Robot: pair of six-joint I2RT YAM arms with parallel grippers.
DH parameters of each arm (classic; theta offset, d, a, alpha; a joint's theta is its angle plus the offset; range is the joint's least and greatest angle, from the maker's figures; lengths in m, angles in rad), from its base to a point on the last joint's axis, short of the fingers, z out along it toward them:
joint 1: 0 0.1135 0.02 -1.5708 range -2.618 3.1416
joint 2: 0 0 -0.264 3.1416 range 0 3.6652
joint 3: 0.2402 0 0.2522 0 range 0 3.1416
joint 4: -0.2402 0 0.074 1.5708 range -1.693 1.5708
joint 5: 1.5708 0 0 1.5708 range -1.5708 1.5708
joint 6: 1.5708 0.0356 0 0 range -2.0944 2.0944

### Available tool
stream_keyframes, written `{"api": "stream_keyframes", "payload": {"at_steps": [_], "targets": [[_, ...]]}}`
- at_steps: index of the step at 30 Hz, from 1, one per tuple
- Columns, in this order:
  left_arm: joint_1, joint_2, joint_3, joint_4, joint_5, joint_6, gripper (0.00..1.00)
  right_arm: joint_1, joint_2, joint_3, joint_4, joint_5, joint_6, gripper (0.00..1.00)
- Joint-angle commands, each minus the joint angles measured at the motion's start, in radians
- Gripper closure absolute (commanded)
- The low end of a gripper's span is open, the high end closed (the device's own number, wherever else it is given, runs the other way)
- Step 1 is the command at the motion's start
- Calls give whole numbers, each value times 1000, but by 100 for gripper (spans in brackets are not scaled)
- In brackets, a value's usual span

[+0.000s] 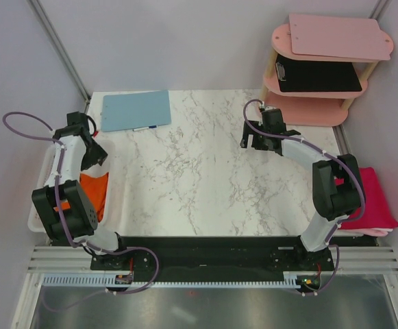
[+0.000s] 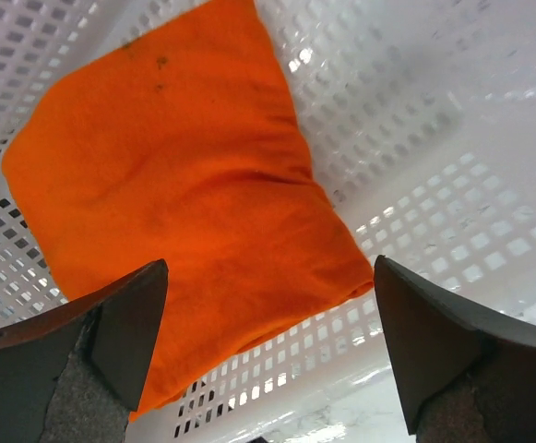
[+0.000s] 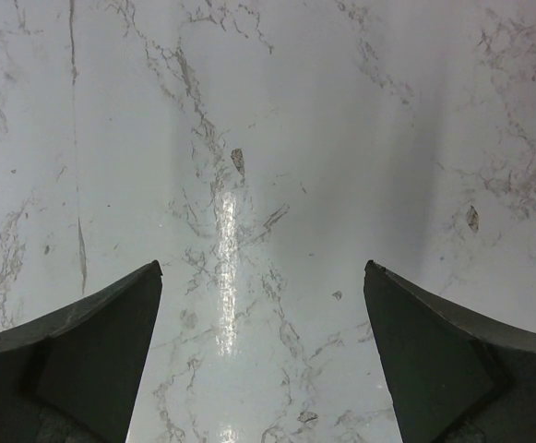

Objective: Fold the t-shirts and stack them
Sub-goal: Grab crumpled tshirt from bin with the left arm

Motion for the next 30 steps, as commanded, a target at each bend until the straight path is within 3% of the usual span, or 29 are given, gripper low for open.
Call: {"api": "stream_keyframes", "payload": {"at_steps": [1, 12, 19, 22, 23, 25, 26, 30], "targets": [[38, -7, -97, 23, 39, -3, 0, 12, 8, 24, 34, -45, 20, 2], [177, 52, -205, 84, 21, -1, 4, 13, 13, 2, 53, -77, 28, 2], [188, 152, -207, 93, 50, 11, 3, 13, 13, 5, 54, -94, 30, 2], [190, 163, -210, 98, 67, 29, 7, 12, 14, 7, 60, -102, 33, 2], [186, 160, -210, 104, 70, 37, 16, 13, 14, 7, 61, -103, 34, 2], [193, 135, -211, 107, 68, 45, 88, 12, 17, 2, 62, -114, 39, 2], [193, 125, -210, 107, 62, 48, 98, 12, 18, 1, 65, -116, 40, 2], [193, 21, -220, 110, 33, 52, 98, 12, 13, -8, 70, -119, 39, 2]]}}
